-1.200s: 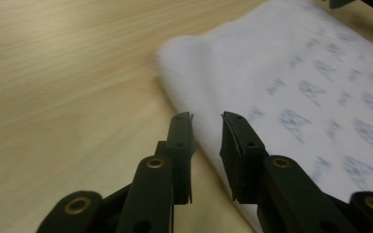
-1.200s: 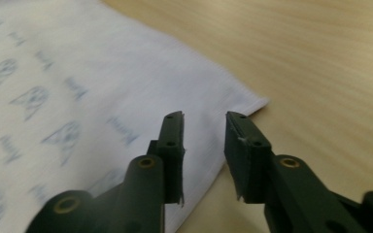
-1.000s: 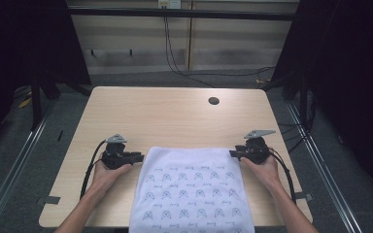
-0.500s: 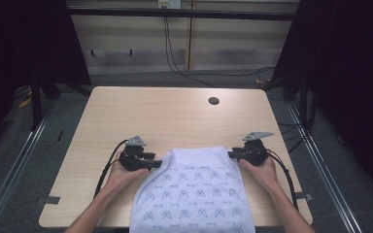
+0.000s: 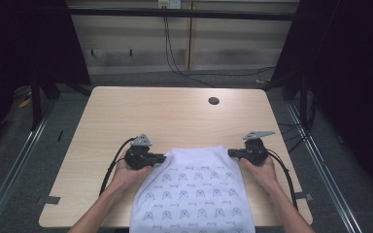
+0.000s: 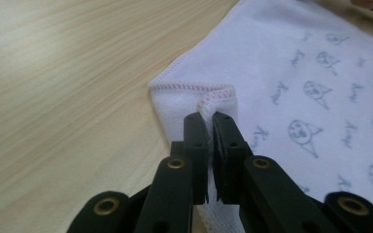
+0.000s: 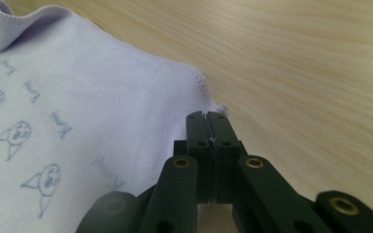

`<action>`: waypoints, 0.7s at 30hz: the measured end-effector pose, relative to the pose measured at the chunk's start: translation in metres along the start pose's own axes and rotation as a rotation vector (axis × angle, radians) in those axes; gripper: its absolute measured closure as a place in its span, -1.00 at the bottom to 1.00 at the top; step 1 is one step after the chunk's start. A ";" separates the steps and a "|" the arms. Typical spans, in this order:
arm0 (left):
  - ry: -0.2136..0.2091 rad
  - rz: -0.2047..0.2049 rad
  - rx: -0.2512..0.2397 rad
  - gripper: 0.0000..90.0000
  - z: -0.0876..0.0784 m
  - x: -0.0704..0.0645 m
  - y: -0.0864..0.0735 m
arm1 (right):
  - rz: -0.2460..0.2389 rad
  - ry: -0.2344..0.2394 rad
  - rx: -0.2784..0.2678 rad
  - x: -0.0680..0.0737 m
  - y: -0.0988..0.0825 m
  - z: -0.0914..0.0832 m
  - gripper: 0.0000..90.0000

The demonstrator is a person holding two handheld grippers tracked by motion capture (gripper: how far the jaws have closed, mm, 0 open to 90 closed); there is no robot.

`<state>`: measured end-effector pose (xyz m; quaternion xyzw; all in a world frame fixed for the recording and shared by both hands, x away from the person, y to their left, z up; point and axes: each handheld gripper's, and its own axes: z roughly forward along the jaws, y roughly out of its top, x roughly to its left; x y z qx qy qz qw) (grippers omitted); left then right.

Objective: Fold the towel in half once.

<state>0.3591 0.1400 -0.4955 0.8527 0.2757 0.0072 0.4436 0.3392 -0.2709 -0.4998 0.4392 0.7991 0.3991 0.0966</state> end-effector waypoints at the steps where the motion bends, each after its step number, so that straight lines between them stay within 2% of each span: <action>1: 0.011 0.004 -0.003 0.93 -0.001 0.000 0.000 | 0.001 0.003 -0.011 0.000 0.001 -0.003 0.98; 5: 0.011 -0.035 -0.073 0.94 -0.017 0.006 0.005 | 0.024 0.007 -0.054 -0.003 0.005 -0.011 0.99; 11: 0.055 -0.064 -0.143 0.94 -0.040 0.020 0.019 | 0.043 0.008 -0.126 -0.008 0.017 -0.029 0.99; 14: 0.083 -0.050 -0.139 0.94 -0.049 0.024 0.030 | 0.052 0.006 -0.162 -0.012 0.027 -0.038 0.99; 21: 0.119 -0.048 -0.184 0.94 -0.069 0.034 0.048 | 0.035 0.007 -0.220 -0.014 0.057 -0.058 0.99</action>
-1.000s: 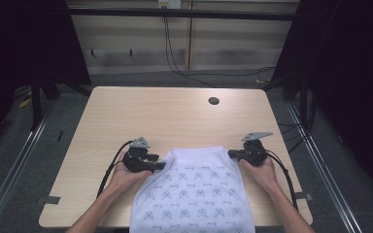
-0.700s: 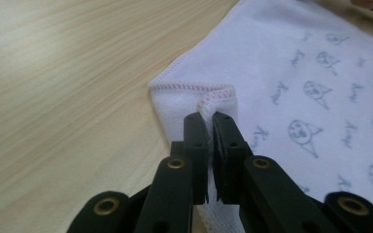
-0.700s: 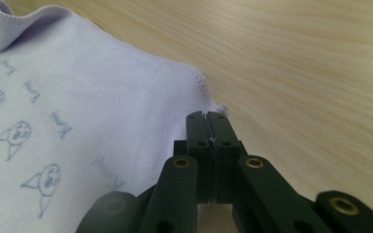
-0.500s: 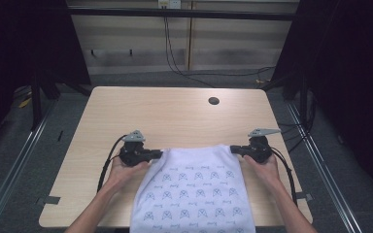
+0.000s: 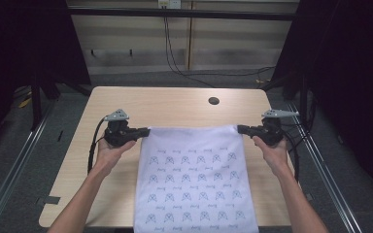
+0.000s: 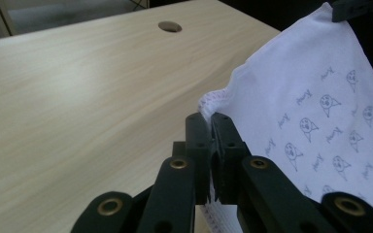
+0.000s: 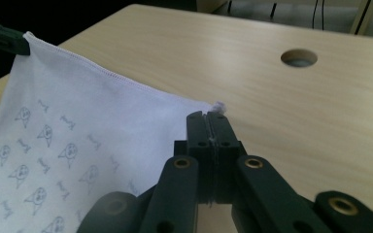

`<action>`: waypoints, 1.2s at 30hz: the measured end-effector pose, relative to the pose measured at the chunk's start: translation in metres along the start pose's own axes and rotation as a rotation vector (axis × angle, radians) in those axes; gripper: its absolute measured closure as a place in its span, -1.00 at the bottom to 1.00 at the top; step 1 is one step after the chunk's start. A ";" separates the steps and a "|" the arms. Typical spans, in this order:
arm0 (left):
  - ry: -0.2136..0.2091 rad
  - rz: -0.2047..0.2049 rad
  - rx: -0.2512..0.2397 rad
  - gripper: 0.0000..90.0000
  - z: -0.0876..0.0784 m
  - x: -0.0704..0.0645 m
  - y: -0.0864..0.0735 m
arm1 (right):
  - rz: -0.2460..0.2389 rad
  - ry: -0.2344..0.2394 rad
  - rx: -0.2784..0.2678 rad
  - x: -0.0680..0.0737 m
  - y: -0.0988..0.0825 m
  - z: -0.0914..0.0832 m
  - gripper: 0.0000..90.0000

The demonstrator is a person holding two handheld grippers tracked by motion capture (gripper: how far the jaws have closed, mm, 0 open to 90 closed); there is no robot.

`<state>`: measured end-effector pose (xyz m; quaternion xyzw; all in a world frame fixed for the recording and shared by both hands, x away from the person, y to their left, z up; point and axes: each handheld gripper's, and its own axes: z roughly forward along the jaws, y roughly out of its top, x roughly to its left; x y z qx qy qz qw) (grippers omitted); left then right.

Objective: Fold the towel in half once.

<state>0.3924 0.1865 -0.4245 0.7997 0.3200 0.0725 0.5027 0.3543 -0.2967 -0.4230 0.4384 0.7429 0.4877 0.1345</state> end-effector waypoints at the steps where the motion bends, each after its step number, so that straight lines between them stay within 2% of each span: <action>1: 0.005 -0.003 -0.013 0.94 -0.002 0.002 0.003 | 0.002 0.002 -0.010 0.000 0.005 -0.002 0.99; 4: -0.008 -0.045 -0.073 0.94 -0.010 0.006 0.010 | -0.004 -0.004 -0.044 -0.001 0.022 -0.007 0.99; 8: -0.011 -0.044 -0.113 0.94 -0.014 0.008 0.021 | -0.007 -0.001 -0.052 -0.005 0.040 -0.008 0.99; 11: -0.006 -0.048 -0.139 0.94 -0.020 0.012 0.033 | -0.006 -0.002 -0.085 -0.008 0.053 -0.011 0.99; 13: -0.002 -0.023 -0.139 0.94 -0.025 0.015 0.041 | -0.003 -0.005 -0.105 -0.010 0.059 -0.014 0.99; 17: 0.014 -0.017 -0.167 0.95 -0.033 0.019 0.060 | 0.006 -0.009 -0.153 -0.012 0.076 -0.024 0.99; 21: 0.016 -0.010 -0.186 0.95 -0.033 0.023 0.078 | 0.001 -0.025 -0.157 -0.013 0.093 -0.028 0.99; 25: 0.012 -0.019 -0.242 0.95 -0.036 0.022 0.097 | -0.012 -0.046 -0.174 -0.012 0.112 -0.032 0.99; 26: 0.022 -0.009 -0.249 0.95 -0.038 0.021 0.102 | -0.011 -0.049 -0.176 -0.011 0.116 -0.032 0.99; 28: 0.006 -0.004 -0.281 0.95 -0.043 0.014 0.109 | -0.007 -0.036 -0.205 -0.011 0.121 -0.036 0.99; 29: -0.011 0.008 -0.292 0.95 -0.047 0.008 0.109 | -0.008 -0.023 -0.225 -0.010 0.121 -0.038 0.99; 31: -0.020 0.028 -0.289 0.95 -0.050 0.001 0.102 | -0.021 -0.002 -0.238 -0.006 0.115 -0.042 0.99; 36: -0.038 0.039 -0.232 0.95 -0.049 -0.009 0.074 | -0.037 0.029 -0.210 0.003 0.087 -0.046 0.99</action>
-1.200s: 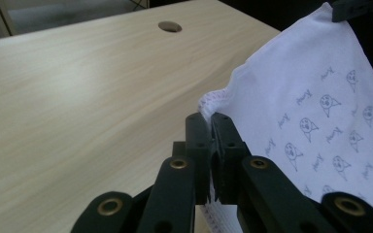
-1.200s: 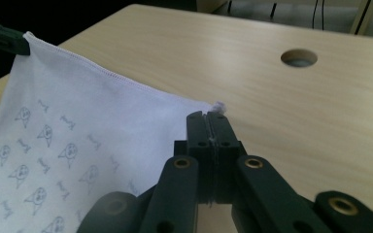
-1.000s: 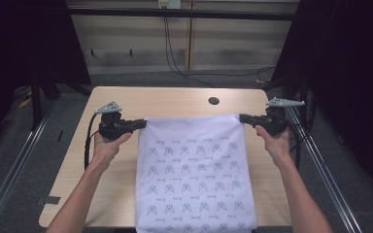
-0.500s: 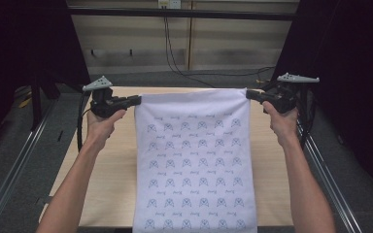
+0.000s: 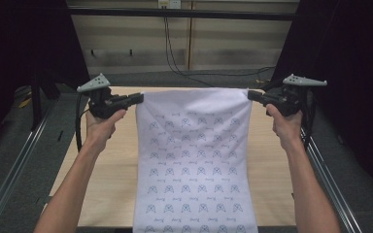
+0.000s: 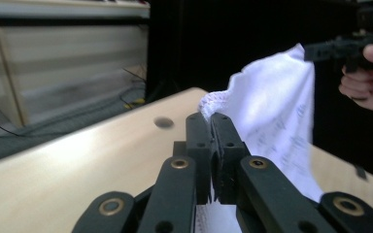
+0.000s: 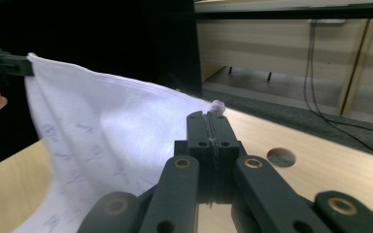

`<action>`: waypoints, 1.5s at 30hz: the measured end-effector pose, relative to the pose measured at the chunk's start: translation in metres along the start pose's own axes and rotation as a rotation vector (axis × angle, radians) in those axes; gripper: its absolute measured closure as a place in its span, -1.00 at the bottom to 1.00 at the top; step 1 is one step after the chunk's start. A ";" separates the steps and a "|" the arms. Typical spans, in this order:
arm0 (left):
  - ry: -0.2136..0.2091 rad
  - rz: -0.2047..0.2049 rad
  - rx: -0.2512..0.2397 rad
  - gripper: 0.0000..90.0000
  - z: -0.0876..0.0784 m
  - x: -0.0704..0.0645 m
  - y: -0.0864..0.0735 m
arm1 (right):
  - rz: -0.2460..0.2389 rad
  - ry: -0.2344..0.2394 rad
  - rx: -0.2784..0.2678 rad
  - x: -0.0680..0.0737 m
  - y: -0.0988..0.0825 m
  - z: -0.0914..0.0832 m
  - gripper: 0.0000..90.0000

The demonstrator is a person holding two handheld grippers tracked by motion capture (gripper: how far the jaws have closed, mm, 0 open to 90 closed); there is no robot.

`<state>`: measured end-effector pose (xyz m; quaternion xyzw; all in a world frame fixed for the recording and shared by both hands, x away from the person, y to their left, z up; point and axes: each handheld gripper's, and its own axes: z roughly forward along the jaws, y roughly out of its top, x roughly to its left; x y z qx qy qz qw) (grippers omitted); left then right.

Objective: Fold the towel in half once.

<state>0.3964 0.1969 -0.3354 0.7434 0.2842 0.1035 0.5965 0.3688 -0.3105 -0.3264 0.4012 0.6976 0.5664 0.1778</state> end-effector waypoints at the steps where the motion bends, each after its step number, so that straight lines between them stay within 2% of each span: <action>1: 0.001 0.007 0.019 0.95 -0.001 -0.004 -0.007 | -0.005 0.008 0.001 0.002 -0.004 -0.002 0.99; 3: -0.011 0.005 0.034 0.95 -0.003 -0.009 -0.017 | -0.011 0.048 -0.004 0.007 -0.017 -0.010 0.99; 5: -0.024 0.020 0.071 0.95 -0.005 -0.017 -0.029 | -0.003 0.078 -0.020 0.011 -0.032 -0.018 0.99; 7: -0.053 0.003 0.077 0.95 -0.013 -0.026 -0.045 | 0.001 0.096 -0.007 0.017 -0.047 -0.025 0.99; 9: -0.075 -0.009 0.073 0.95 -0.021 -0.032 -0.056 | -0.013 0.100 0.030 0.024 -0.058 -0.031 0.99; 10: -0.086 -0.034 0.059 0.95 -0.026 -0.035 -0.062 | -0.017 0.107 0.050 0.028 -0.064 -0.035 0.99; 11: -0.107 -0.041 0.050 0.95 -0.032 -0.041 -0.068 | -0.028 0.111 0.072 0.032 -0.070 -0.038 0.99; 12: -0.120 -0.039 0.065 0.95 -0.035 -0.047 -0.072 | -0.040 0.117 0.093 0.039 -0.076 -0.044 0.99; 14: -0.116 -0.028 0.107 0.95 -0.041 -0.059 -0.081 | -0.069 0.140 0.117 0.049 -0.082 -0.053 0.99; 15: -0.132 -0.039 0.126 0.95 -0.044 -0.064 -0.088 | -0.082 0.144 0.130 0.056 -0.087 -0.059 0.99; 17: -0.132 -0.055 0.165 0.95 -0.048 -0.072 -0.104 | -0.076 0.157 0.148 0.066 -0.099 -0.067 0.99; 19: -0.143 -0.075 0.225 0.95 -0.049 -0.077 -0.126 | -0.076 0.157 0.194 0.073 -0.111 -0.071 0.99; 20: -0.137 -0.093 0.248 0.95 -0.050 -0.078 -0.137 | -0.070 0.155 0.216 0.076 -0.120 -0.072 0.99; 21: -0.148 -0.140 0.275 0.95 -0.051 -0.079 -0.151 | -0.054 0.153 0.238 0.079 -0.131 -0.073 0.99; 22: -0.153 -0.152 0.298 0.95 -0.050 -0.079 -0.157 | -0.029 0.165 0.262 0.082 -0.146 -0.073 0.99; 23: -0.145 -0.147 0.343 0.95 -0.050 -0.081 -0.163 | -0.012 0.166 0.283 0.084 -0.156 -0.073 0.99; 24: -0.156 -0.139 0.374 0.95 -0.051 -0.083 -0.169 | -0.010 0.165 0.326 0.086 -0.167 -0.072 0.99; 25: -0.169 -0.146 0.388 0.95 -0.052 -0.084 -0.173 | -0.007 0.154 0.361 0.088 -0.177 -0.073 0.99; 27: -0.170 -0.164 0.426 0.95 -0.052 -0.087 -0.183 | 0.037 0.152 0.372 0.086 -0.187 -0.077 0.99; 30: -0.171 -0.162 0.508 0.95 -0.043 -0.088 -0.193 | 0.061 0.144 0.417 0.087 -0.197 -0.078 0.99; 32: -0.165 -0.148 0.535 0.95 -0.037 -0.085 -0.195 | 0.063 0.144 0.462 0.089 -0.201 -0.073 0.99; 37: -0.160 -0.180 0.537 0.95 -0.033 -0.079 -0.197 | 0.082 0.131 0.532 0.088 -0.208 -0.061 0.99; 42: -0.149 -0.176 0.544 0.95 -0.029 -0.077 -0.197 | 0.081 0.094 0.597 0.085 -0.212 -0.052 0.99; 43: -0.143 -0.184 0.537 0.95 -0.029 -0.076 -0.197 | 0.085 0.092 0.598 0.085 -0.212 -0.052 0.99; 45: -0.143 -0.171 0.534 0.95 -0.026 -0.072 -0.196 | 0.096 0.088 0.598 0.084 -0.212 -0.050 1.00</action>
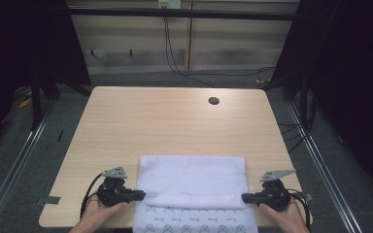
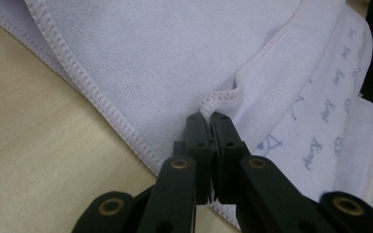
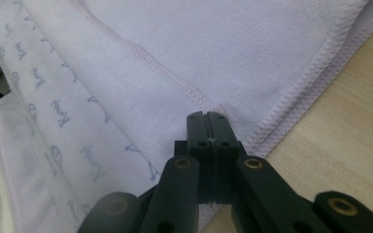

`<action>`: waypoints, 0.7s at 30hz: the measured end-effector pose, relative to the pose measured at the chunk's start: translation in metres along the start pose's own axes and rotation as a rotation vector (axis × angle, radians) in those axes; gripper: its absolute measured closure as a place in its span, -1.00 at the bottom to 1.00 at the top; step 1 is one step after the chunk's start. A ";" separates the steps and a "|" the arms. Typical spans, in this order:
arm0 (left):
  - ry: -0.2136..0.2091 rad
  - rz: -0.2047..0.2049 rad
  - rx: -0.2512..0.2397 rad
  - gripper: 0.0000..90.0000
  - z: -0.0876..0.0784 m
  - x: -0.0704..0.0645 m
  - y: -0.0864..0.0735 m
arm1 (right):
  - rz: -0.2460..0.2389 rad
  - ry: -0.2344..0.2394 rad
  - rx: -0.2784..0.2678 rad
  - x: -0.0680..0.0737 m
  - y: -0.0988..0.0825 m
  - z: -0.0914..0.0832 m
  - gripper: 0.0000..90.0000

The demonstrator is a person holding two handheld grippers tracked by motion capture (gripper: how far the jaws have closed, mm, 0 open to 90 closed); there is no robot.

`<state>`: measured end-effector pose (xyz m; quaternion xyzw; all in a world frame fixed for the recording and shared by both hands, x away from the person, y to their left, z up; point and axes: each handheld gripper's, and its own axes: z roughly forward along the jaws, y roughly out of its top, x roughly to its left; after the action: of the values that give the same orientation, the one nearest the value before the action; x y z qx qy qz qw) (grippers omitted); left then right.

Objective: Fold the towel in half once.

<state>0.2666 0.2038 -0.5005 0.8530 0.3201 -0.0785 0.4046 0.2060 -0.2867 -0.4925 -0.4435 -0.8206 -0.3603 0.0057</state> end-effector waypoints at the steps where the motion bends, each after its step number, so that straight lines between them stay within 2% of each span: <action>1: 0.005 0.000 -0.006 0.95 0.001 0.002 0.001 | 0.004 -0.003 -0.002 0.000 0.001 0.001 1.00; 6: 0.023 0.012 -0.014 0.96 0.007 0.009 0.011 | 0.007 -0.031 -0.019 -0.003 0.007 0.006 1.00; 12: 0.072 0.024 -0.027 0.96 0.008 0.022 0.022 | 0.012 -0.047 -0.038 -0.009 0.011 0.009 1.00; 14: 0.092 0.041 -0.024 0.96 0.008 0.024 0.024 | 0.002 -0.061 -0.041 -0.009 0.012 0.009 1.00; 15: 0.089 0.039 -0.024 0.96 0.008 0.026 0.025 | -0.009 -0.074 -0.041 -0.009 0.013 0.009 1.00; 21: 0.101 0.019 -0.040 0.96 0.011 0.035 0.032 | -0.002 -0.093 -0.047 -0.016 0.021 0.013 1.00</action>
<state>0.3146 0.1976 -0.5010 0.8505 0.3336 -0.0252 0.4059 0.2351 -0.2831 -0.4945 -0.4589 -0.8117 -0.3587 -0.0432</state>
